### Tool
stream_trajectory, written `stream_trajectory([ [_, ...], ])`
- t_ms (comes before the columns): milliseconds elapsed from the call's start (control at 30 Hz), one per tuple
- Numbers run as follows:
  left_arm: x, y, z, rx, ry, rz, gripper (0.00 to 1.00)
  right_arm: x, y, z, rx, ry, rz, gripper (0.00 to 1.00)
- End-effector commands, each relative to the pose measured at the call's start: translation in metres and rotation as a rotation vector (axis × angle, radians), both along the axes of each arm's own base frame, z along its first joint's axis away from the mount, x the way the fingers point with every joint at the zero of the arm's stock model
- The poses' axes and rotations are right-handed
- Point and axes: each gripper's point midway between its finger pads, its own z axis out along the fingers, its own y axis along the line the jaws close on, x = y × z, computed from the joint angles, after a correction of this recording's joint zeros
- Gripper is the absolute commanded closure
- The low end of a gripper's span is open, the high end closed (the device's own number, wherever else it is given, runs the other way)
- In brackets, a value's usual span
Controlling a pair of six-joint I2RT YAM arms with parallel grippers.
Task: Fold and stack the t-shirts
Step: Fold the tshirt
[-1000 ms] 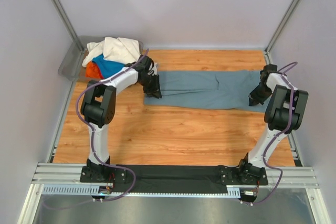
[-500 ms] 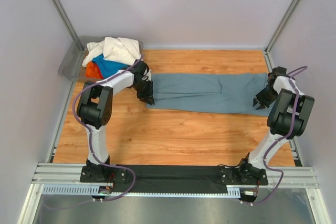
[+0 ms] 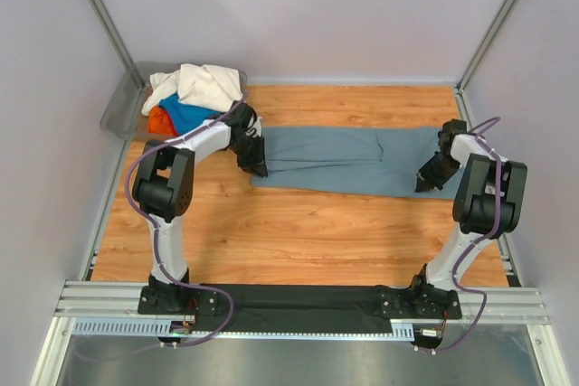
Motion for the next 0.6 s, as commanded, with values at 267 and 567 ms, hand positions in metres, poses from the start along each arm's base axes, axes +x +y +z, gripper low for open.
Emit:
stream_trajectory([
  [267, -0.054, 0.025, -0.037, 0.079, 0.129, -0.020, 0.75, 0.008, -0.027, 0.020, -0.112, -0.029, -0.004, 0.86],
  [567, -0.041, 0.008, 0.020, -0.036, -0.009, -0.059, 0.65, 0.048, -0.008, 0.070, -0.138, -0.129, 0.096, 0.61],
])
